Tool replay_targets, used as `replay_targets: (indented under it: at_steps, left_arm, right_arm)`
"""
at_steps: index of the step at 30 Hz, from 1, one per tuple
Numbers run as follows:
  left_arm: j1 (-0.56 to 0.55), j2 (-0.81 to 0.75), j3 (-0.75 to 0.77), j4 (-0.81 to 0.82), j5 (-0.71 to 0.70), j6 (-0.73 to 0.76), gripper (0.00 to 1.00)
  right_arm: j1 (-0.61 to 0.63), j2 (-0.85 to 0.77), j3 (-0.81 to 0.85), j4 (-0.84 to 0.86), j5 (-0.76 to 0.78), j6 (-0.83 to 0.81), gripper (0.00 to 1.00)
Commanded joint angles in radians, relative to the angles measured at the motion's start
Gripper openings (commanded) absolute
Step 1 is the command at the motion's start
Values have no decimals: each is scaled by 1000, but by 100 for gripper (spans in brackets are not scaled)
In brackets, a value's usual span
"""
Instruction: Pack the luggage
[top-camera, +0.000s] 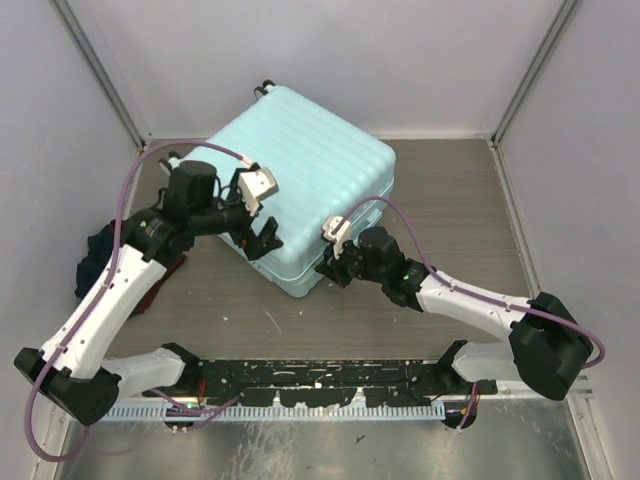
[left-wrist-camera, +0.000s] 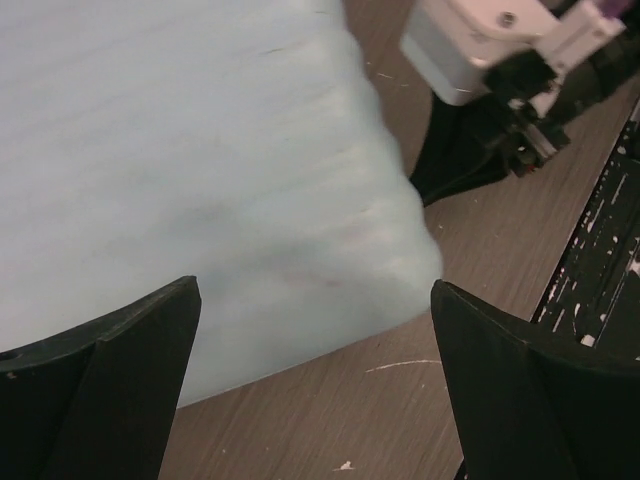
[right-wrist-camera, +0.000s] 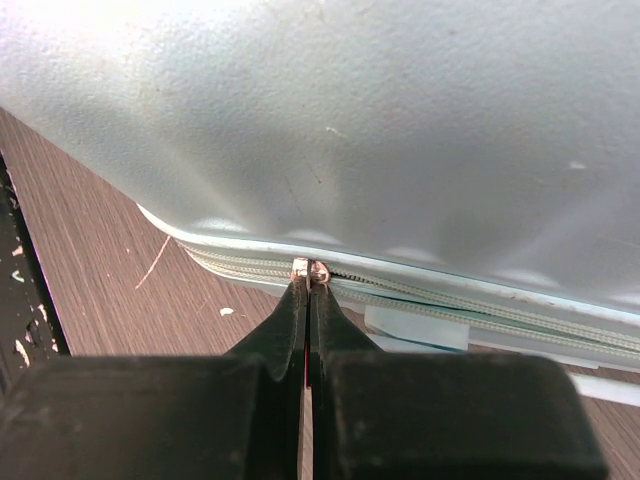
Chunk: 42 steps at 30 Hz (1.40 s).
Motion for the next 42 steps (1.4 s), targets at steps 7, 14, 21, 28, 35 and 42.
replay_targets:
  at_steps: [7,14,21,28,35,42]
  left_arm:
    - [-318,-14,-162,258,-332,152,98]
    - [-367,-4,-258,297,-479,310,93]
    - [-360,-62,-368,220,-513,404,75]
    - [-346,-66,-411,196,-524,417,72]
    - [-317,-47,-400,192,-513,425,70]
    - [-309,-31,-390,180,-500,432,70]
  right_arm:
    - [-11,24,80,196,205,-3,1]
    - [-20,9,69,194,254,-32,1]
    - [-126,-22,48,148,250,-70,1]
    - [-277,-52,39,96,151,-148,1]
    - [-437,-101,39,3,-1,-280,1]
    - [-557,-80,37,-39,-72,-338,1]
